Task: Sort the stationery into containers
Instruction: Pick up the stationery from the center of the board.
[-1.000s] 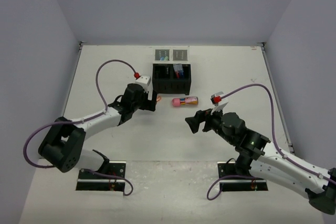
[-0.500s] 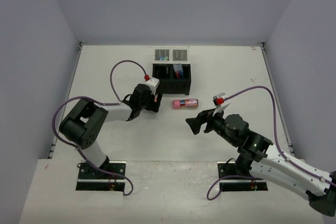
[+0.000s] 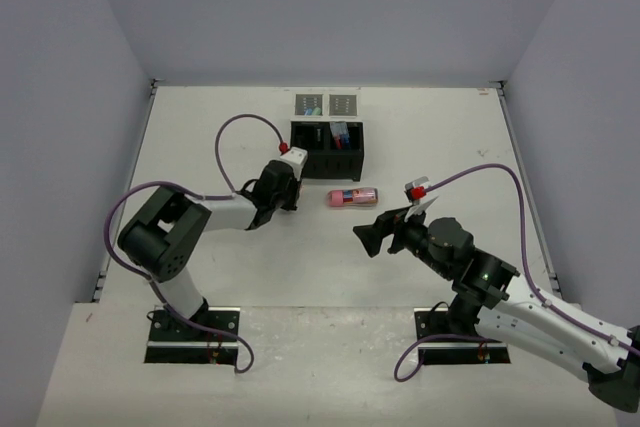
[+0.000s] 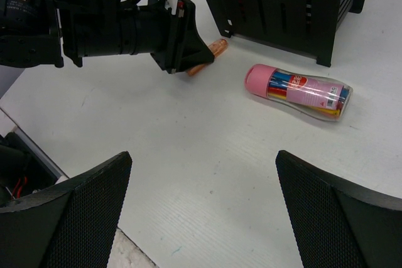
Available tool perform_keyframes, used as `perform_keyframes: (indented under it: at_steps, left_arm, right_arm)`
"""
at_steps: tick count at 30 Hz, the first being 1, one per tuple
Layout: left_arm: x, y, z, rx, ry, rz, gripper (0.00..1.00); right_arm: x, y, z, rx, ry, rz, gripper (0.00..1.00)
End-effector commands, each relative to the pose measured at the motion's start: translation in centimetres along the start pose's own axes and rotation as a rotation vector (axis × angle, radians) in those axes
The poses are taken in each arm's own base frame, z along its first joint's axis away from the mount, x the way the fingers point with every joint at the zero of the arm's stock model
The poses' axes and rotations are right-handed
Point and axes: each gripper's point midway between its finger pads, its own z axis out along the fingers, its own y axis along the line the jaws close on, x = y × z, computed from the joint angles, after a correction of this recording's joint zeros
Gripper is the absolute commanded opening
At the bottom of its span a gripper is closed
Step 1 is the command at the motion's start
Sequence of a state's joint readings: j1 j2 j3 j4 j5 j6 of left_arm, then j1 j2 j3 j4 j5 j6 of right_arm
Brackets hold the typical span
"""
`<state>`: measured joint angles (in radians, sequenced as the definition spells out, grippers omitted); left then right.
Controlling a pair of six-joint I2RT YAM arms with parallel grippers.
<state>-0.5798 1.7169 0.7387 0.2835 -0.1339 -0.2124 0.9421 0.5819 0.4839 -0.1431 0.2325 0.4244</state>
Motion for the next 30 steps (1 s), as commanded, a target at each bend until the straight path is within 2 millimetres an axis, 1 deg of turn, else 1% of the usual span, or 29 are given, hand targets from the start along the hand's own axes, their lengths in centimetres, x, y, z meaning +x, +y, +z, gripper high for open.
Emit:
perform_keyframes:
  at_steps: [1, 2, 4, 6, 7, 8, 12, 14, 16, 17, 19, 20, 21, 23, 24, 25, 26, 27, 29, 30]
  left_arm:
    - [3.6, -3.0, -1.4, 0.022, 0.121, 0.012, 0.11]
    - [4.0, -3.8, -1.6, 0.037, 0.133, 0.016, 0.06]
    - [5.0, -4.6, -1.9, 0.059, 0.164, -0.007, 0.00]
    - [5.4, -5.4, -2.5, 0.074, 0.178, -0.041, 0.00]
    - [5.4, -5.5, -2.9, 0.072, 0.175, -0.049, 0.00]
    - [5.2, -5.6, -3.4, 0.071, 0.166, -0.059, 0.00]
    - [2.1, -5.9, -6.2, 0.085, 0.067, -0.109, 0.00]
    - [0.1, -5.9, -7.6, 0.087, 0.008, -0.127, 0.00]
    - [-3.3, -5.6, -9.8, 0.091, -0.097, -0.154, 0.00]
    - [-4.2, -5.1, -10.3, 0.068, -0.128, -0.162, 0.00]
    - [-6.8, -4.7, -11.4, 0.044, -0.197, -0.183, 0.00]
    - [-6.8, -4.3, -11.6, 0.019, -0.195, -0.182, 0.00]
    - [-8.3, -3.8, -11.9, -0.015, -0.222, -0.185, 0.00]
    - [-12.2, -3.1, -12.6, -0.080, -0.292, -0.199, 0.00]
    - [-13.9, -2.9, -12.6, -0.108, -0.319, -0.206, 0.00]
    - [-15.4, -2.3, -12.3, -0.145, -0.343, -0.208, 0.00]
    - [-17.2, -1.7, -11.9, -0.186, -0.372, -0.208, 0.00]
    - [-19.0, -1.5, -11.1, -0.204, -0.396, -0.211, 0.00]
    - [-22.0, -0.5, -10.0, -0.247, -0.443, -0.237, 0.00]
    - [-23.9, -0.2, -9.0, -0.242, -0.476, -0.256, 0.00]
  right_arm:
    - [-0.7, 0.4, 0.1, -0.021, -0.029, -0.010, 0.99]
    - [-0.7, 0.4, 0.1, -0.021, -0.029, -0.010, 0.99]
    - [-0.7, 0.5, 0.2, -0.023, -0.028, -0.009, 0.99]
    - [-0.7, 0.5, 0.1, -0.024, -0.029, -0.010, 0.99]
    - [-0.8, 0.5, 0.1, -0.024, -0.031, -0.009, 0.99]
    - [-0.8, 0.5, 0.1, -0.024, -0.032, -0.009, 0.99]
    - [-0.7, 0.5, 0.2, -0.024, -0.030, -0.010, 0.99]
    - [-0.7, 0.5, 0.2, -0.022, -0.030, -0.010, 0.99]
    - [-0.8, 0.4, 0.2, -0.018, -0.030, -0.007, 0.99]
    - [-0.8, 0.4, 0.2, -0.018, -0.031, -0.008, 0.99]
    - [-0.8, 0.4, 0.2, -0.019, -0.033, -0.008, 0.99]
    - [-0.8, 0.4, 0.2, -0.016, -0.033, -0.008, 0.99]
    - [-0.8, 0.4, 0.1, -0.016, -0.034, -0.007, 0.99]
    - [-0.8, 0.4, 0.1, -0.016, -0.036, -0.006, 0.99]
    - [-0.8, 0.4, 0.1, -0.016, -0.036, -0.006, 0.99]
    - [-0.8, 0.4, 0.1, -0.016, -0.036, -0.006, 0.99]
    - [-0.9, 0.3, 0.1, -0.016, -0.037, -0.005, 0.99]
    - [-0.9, 0.3, 0.1, -0.014, -0.038, -0.003, 0.99]
    - [-0.8, 0.2, 0.0, -0.011, -0.038, -0.003, 0.99]
    - [-0.9, 0.2, 0.0, -0.012, -0.040, -0.003, 0.99]
